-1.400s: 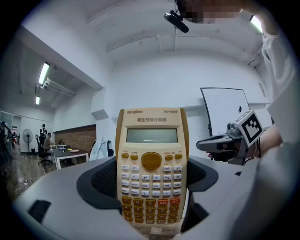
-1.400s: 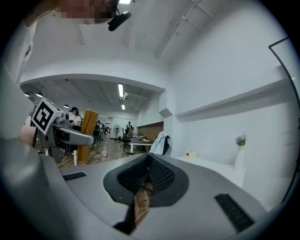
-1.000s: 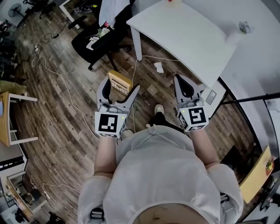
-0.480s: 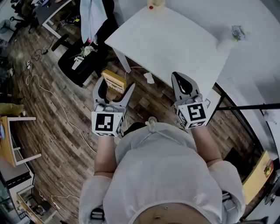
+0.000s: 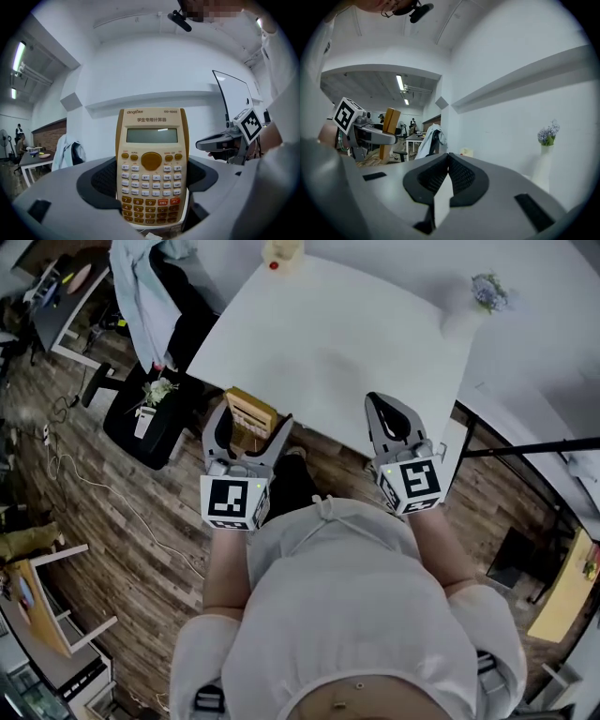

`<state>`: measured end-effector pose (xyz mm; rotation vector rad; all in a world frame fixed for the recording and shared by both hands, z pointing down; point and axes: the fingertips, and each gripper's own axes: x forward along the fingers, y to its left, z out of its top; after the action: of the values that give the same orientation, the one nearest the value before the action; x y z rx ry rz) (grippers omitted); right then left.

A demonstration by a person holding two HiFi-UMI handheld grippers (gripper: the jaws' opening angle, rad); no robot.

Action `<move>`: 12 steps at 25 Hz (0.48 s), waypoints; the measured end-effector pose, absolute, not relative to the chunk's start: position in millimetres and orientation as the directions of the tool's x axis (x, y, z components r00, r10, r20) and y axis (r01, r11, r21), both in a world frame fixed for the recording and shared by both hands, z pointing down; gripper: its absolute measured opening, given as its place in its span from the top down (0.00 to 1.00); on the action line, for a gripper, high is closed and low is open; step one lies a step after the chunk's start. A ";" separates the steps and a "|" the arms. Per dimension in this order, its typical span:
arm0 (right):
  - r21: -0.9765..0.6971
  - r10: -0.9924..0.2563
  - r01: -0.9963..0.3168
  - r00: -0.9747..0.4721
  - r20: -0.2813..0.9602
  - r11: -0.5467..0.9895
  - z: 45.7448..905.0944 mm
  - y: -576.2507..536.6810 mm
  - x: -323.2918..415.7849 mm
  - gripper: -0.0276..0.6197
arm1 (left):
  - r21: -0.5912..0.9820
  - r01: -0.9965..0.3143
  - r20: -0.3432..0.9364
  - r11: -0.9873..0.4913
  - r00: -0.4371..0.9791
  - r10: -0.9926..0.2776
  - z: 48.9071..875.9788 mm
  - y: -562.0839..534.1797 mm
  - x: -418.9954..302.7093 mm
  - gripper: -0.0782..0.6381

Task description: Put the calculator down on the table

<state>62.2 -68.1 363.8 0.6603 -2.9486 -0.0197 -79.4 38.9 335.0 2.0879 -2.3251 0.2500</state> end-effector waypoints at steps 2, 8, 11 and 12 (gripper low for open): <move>0.037 -0.470 -0.469 -0.875 0.121 0.883 364.7 -87.5 55.4 0.95 | -0.113 -0.992 0.121 0.048 -0.062 -0.991 338.3 12.6 -90.1 0.32; 0.031 -0.578 -0.581 -0.802 0.148 0.813 369.7 -143.0 19.1 0.95 | -0.097 -0.991 0.169 -0.096 0.079 -0.982 355.2 -62.6 -133.6 0.32; 0.023 -0.629 -0.635 -0.759 0.167 0.772 375.3 -164.6 0.1 0.95 | -0.088 -0.981 0.205 -0.170 0.149 -0.967 369.5 -92.8 -155.1 0.32; 0.019 -0.642 -0.649 -0.747 0.173 0.760 378.3 -170.2 -5.5 0.95 | -0.081 -0.978 0.218 -0.192 0.170 -0.961 374.7 -102.1 -161.0 0.32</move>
<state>-5.5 -170.2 378.3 1.0302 -2.7863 0.0631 -161.0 -102.1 374.7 2.3424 -1.9459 0.3389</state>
